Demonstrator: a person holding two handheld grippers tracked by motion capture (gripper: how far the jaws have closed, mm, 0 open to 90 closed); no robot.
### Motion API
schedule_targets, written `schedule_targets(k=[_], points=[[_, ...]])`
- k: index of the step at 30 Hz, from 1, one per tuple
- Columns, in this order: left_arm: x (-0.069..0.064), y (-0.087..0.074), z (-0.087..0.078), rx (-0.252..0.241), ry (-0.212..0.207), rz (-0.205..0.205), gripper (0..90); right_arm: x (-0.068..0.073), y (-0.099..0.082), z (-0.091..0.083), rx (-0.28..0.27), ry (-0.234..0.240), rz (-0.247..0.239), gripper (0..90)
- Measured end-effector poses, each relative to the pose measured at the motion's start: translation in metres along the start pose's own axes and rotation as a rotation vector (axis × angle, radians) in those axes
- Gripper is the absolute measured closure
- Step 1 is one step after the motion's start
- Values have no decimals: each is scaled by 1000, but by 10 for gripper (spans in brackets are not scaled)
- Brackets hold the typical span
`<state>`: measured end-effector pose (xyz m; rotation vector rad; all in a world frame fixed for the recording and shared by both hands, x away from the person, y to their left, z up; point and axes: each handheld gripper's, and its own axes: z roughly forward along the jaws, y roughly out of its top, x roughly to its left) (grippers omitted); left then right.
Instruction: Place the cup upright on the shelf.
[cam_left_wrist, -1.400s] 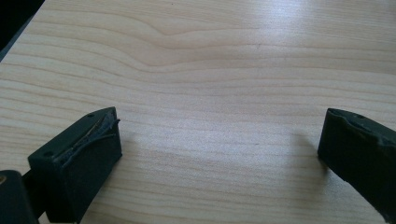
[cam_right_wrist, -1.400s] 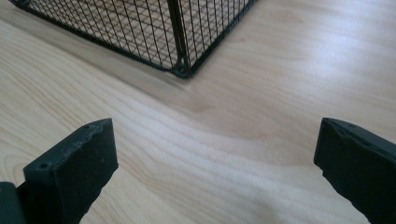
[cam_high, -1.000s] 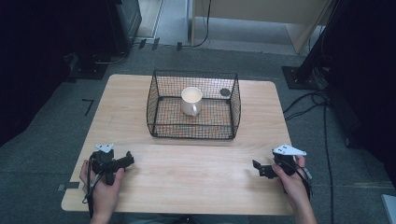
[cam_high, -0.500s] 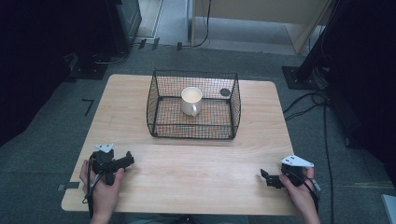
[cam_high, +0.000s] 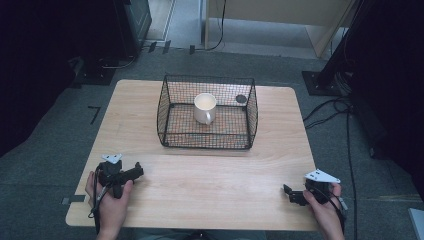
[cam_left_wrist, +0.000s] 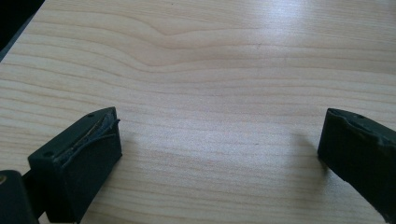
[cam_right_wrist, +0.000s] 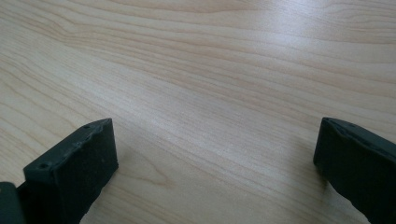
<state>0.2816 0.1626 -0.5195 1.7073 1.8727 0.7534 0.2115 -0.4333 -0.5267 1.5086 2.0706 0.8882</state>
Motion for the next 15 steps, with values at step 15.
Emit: schedule_targets(k=[15], points=[[0, 0, 0, 0, 0, 0, 0, 1, 0, 0, 1, -1, -5, 0]])
